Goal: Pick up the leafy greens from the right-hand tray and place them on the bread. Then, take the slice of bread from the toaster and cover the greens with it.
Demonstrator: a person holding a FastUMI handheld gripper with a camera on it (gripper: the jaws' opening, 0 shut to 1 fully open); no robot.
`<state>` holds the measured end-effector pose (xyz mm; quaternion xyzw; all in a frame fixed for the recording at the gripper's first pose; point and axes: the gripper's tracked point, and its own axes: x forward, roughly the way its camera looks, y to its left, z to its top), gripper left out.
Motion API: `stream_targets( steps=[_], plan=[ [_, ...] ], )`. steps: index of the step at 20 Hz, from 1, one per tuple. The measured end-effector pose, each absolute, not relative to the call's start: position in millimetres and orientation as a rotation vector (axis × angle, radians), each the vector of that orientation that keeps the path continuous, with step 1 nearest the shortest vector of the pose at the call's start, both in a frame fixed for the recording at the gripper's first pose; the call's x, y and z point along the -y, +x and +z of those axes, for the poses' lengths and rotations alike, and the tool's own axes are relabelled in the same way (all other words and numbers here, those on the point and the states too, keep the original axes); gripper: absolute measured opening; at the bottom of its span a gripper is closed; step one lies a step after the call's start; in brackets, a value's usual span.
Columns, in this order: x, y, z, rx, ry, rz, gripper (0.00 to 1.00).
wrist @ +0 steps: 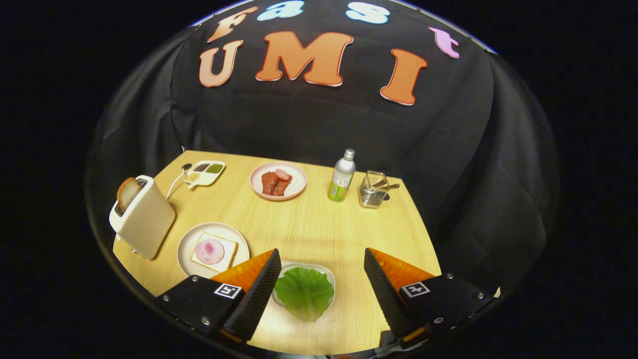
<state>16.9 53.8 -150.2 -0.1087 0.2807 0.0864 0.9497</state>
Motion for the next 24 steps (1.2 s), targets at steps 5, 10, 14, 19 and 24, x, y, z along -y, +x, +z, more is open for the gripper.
stream_targets(
  steps=[5,10,14,19,24],
  plan=[
    [-48.0,12.2,-204.7,-0.818,-0.223,0.163,1.00],
    [-55.0,11.3,-253.9,-0.993,-0.167,0.158,1.00],
    [-55.0,12.7,-288.7,-1.105,-0.155,0.152,1.00],
    [-61.9,12.8,-321.9,-1.214,-0.138,0.154,1.00],
    [-54.7,16.0,-350.5,-1.269,-0.184,0.130,1.00]
  ],
)
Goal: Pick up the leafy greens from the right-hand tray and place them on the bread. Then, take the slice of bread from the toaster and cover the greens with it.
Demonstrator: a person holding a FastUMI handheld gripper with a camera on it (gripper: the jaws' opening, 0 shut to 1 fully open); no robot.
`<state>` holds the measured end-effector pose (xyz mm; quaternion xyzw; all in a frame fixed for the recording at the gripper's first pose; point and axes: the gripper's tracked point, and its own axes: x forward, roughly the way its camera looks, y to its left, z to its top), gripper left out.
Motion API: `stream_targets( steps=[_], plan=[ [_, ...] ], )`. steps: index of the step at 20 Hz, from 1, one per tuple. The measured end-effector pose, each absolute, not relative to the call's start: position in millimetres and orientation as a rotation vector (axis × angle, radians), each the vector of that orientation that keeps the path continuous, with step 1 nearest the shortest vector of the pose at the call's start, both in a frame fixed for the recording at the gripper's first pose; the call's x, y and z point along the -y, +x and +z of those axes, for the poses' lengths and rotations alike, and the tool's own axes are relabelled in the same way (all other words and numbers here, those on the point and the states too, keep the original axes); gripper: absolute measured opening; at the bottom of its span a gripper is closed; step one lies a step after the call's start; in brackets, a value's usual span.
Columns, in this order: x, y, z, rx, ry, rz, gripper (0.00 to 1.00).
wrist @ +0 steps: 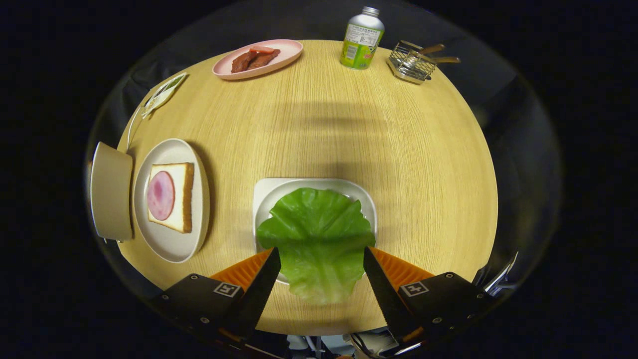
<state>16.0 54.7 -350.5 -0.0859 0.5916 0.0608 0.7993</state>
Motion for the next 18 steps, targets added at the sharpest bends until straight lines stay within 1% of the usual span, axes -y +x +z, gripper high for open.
stream_targets(
  steps=[5,13,17,18],
  plan=[
    [-52.9,13.6,-369.8,-1.316,-0.180,0.122,1.00],
    [-57.1,14.3,-374.8,-1.336,-0.110,0.126,0.99],
    [-59.0,14.8,-375.3,-1.320,-0.109,0.137,0.94],
    [-59.7,15.4,-374.6,-1.314,-0.112,0.138,0.88]
  ],
)
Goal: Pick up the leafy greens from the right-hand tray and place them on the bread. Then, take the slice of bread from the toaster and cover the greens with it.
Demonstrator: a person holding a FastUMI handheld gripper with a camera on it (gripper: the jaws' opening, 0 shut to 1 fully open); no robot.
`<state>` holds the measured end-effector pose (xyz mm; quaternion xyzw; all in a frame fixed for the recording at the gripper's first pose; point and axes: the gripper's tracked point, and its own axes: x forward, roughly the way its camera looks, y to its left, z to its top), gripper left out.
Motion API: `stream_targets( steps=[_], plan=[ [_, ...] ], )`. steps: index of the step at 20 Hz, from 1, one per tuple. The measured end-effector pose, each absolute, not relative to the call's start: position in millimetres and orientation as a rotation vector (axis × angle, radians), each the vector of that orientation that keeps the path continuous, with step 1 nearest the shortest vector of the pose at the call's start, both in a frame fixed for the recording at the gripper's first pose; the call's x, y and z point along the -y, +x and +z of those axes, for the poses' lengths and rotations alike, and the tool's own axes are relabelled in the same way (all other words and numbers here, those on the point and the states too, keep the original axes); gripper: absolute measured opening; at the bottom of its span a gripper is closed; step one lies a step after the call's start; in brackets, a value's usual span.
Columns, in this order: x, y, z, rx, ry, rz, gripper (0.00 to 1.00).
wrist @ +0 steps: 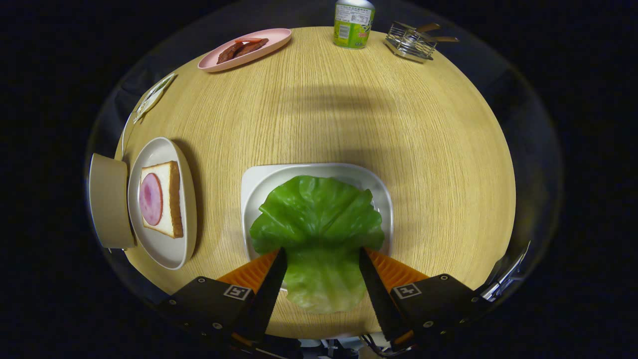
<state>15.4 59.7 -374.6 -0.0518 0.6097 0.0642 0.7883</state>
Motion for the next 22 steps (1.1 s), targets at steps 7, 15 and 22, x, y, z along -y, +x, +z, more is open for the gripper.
stream_targets(
  steps=[7,15,22],
  plan=[
    [-54.2,17.5,-374.4,-1.298,-0.110,0.131,0.35],
    [-51.6,13.9,-360.9,-1.281,-0.034,0.102,0.04],
    [-59.8,11.2,-328.4,-1.228,-0.060,0.130,0.04]
  ],
)
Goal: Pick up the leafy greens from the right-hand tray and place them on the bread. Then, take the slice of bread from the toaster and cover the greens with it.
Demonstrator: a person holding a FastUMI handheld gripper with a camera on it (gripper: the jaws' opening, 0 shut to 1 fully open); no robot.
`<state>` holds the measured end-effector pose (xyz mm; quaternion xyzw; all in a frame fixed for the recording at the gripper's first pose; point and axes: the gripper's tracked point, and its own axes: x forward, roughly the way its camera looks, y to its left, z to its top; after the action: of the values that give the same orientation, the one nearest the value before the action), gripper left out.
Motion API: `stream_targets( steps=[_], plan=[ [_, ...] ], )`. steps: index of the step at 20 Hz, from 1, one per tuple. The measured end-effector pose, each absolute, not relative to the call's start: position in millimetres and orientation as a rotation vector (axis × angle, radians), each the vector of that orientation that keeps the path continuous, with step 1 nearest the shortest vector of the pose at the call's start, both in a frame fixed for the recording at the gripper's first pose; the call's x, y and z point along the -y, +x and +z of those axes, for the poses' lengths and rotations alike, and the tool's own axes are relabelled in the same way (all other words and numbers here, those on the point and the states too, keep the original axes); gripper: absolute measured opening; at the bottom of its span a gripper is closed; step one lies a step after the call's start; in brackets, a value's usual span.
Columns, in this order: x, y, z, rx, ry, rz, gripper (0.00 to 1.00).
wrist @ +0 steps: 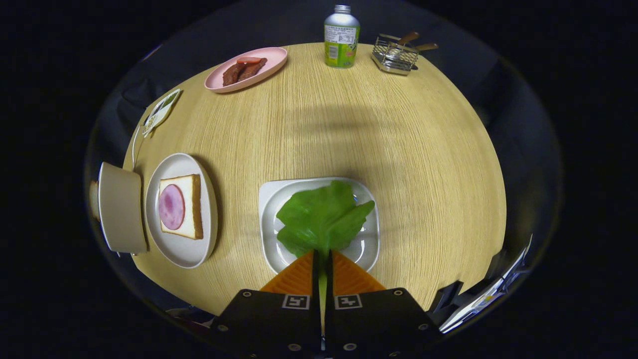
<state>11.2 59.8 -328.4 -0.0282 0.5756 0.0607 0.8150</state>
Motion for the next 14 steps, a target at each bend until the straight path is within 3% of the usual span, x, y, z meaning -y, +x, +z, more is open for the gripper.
stream_targets(
  steps=[14],
  plan=[
    [-159.2,9.9,-264.4,-1.135,-0.104,0.306,0.04]
  ],
)
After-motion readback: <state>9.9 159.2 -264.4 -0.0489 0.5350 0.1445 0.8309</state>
